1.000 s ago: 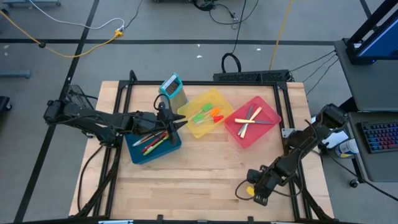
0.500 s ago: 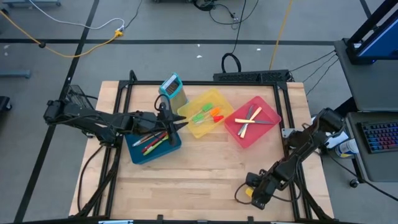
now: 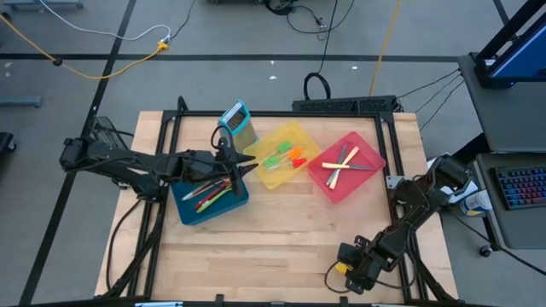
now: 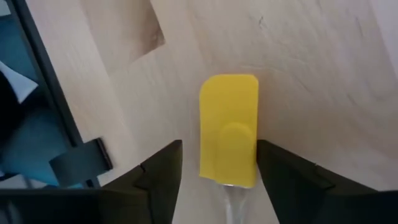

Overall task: Pick & Place Kitchen Items
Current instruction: Put the yellow spatula into the yellow bin

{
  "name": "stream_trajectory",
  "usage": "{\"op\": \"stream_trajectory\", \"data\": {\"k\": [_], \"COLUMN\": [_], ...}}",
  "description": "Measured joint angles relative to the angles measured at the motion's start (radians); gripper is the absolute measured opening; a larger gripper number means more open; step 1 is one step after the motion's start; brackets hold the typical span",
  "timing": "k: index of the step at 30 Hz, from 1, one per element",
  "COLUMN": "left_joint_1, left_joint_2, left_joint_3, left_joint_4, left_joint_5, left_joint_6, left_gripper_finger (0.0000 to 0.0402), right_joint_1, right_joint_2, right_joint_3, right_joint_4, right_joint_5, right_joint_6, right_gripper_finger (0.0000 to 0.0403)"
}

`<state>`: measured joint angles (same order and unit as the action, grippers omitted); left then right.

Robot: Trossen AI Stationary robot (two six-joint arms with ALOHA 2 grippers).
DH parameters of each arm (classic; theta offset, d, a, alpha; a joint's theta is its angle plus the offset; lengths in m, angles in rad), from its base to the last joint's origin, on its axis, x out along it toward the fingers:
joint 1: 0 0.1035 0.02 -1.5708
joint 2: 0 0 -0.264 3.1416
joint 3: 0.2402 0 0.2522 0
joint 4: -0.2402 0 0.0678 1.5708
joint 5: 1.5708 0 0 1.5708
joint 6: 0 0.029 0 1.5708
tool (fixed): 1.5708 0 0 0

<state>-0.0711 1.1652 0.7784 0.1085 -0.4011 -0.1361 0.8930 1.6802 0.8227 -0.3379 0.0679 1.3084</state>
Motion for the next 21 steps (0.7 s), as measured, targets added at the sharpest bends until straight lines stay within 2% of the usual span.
{"op": "stream_trajectory", "data": {"k": [4,9,18,21], "left_joint_1": [0.013,0.025,0.066,0.077], "left_joint_2": [0.000,0.000,0.000,0.000], "left_joint_3": [0.000,0.000,0.000,0.000], "left_joint_4": [0.000,-0.005,-0.007,-0.008], "left_joint_5": [0.000,0.000,0.000,0.000], "left_joint_6": [-0.015,-0.020,-0.020,-0.018], "left_gripper_finger": [0.0113,0.0113,0.0113,0.0113], "right_joint_1": [0.015,0.025,0.007,0.006], "right_joint_2": [0.001,0.015,0.061,0.061], "right_joint_3": [0.000,-0.001,0.002,0.003], "right_joint_4": [-0.037,-0.082,-0.107,-0.150], "right_joint_5": [0.062,0.041,0.042,0.070], "right_joint_6": [-0.049,-0.166,-0.323,-0.319], "right_gripper_finger": [0.0180,0.0158,0.0151,0.0125]}}
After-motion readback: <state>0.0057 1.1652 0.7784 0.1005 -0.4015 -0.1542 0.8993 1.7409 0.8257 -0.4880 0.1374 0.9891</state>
